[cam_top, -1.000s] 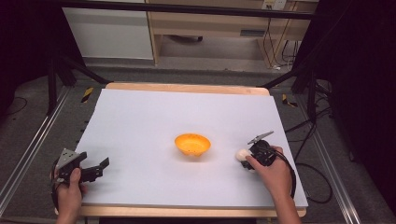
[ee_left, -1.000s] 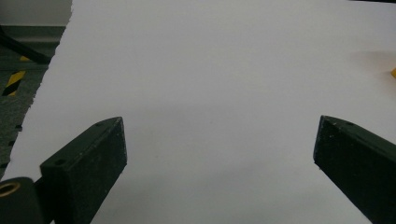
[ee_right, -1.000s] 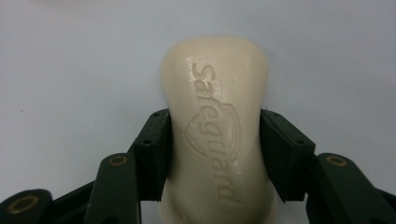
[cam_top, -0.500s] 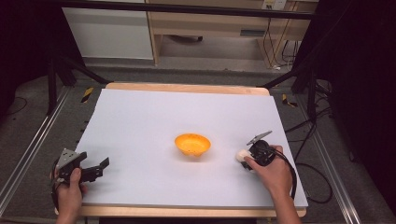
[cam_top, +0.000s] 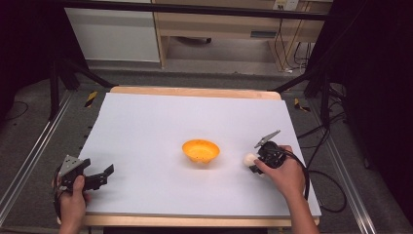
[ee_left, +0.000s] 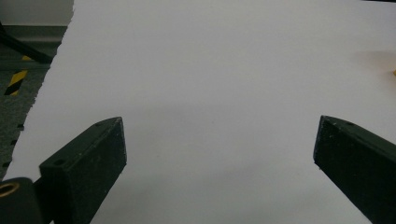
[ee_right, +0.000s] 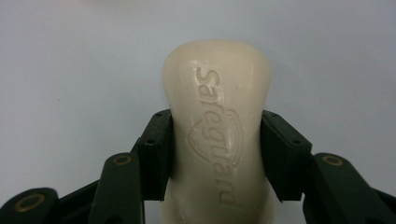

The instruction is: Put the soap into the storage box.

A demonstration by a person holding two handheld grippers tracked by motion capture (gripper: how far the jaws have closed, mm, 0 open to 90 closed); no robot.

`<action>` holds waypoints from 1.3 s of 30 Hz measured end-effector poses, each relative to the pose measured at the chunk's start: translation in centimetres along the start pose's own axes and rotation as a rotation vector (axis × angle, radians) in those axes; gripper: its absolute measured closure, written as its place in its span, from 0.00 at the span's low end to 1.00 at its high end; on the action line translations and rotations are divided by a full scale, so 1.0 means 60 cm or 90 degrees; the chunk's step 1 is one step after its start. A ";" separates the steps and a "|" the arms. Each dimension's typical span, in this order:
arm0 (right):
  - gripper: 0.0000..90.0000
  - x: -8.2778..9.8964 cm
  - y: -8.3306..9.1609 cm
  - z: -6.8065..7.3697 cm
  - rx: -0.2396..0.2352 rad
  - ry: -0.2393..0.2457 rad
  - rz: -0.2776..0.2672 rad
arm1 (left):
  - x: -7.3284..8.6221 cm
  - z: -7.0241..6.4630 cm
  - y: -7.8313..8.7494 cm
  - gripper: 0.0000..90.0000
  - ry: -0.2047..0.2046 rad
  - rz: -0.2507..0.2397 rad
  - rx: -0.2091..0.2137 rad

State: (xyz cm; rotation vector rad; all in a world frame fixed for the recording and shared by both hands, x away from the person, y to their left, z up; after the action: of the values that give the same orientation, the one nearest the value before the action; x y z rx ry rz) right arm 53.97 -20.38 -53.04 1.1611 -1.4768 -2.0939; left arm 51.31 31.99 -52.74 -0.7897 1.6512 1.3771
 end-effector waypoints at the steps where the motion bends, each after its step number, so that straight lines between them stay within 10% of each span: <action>1: 0.55 -0.005 -0.002 0.001 -0.005 0.006 0.005 | 0.000 0.000 0.000 0.02 0.000 0.000 0.000; 39: 0.55 -0.134 -0.003 0.044 -0.047 0.202 0.006 | 0.000 0.000 0.000 0.02 -0.001 -0.001 0.001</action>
State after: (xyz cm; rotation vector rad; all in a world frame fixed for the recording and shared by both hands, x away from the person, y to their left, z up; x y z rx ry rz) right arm 56.91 -13.31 -49.37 1.3796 -1.2448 -1.8363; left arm 51.30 32.00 -52.72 -0.7891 1.6493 1.3750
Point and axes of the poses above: each handheld gripper's, and its own axes: y roughly backward along the jaws, x roughly out of its underside, z roughly to its left, the point moved 10 cm from there along -y, roughly forward along the jaws, and after that the axes turned 7 degrees about -x, right-handed, at the moved point
